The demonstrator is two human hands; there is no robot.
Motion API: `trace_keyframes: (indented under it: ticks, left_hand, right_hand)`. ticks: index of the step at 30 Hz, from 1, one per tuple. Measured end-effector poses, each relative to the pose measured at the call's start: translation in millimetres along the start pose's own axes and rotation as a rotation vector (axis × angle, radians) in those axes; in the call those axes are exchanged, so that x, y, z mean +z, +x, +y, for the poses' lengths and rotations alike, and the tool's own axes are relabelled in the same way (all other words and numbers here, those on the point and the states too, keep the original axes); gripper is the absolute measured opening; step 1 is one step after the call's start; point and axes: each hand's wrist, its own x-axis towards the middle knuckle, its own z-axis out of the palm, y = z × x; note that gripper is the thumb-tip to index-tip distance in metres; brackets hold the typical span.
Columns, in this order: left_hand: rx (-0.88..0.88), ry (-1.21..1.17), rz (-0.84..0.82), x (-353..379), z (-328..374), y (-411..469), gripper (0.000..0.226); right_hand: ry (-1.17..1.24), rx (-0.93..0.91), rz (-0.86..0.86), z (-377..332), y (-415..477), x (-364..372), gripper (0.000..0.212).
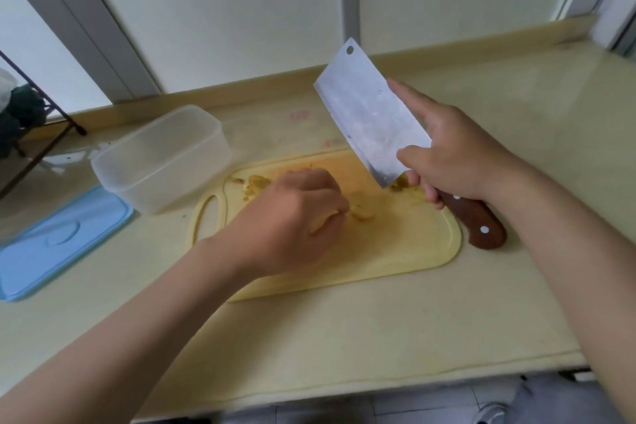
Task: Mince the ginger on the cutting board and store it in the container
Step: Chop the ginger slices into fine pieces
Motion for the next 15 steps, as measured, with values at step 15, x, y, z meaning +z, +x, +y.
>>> trace_keyframes:
  ticks: [15]
  left_hand:
    - [0.197,0.157,-0.065,15,-9,-16,0.039]
  right_hand:
    - [-0.302,0.081,-0.156,-21,-35,-6,0.093]
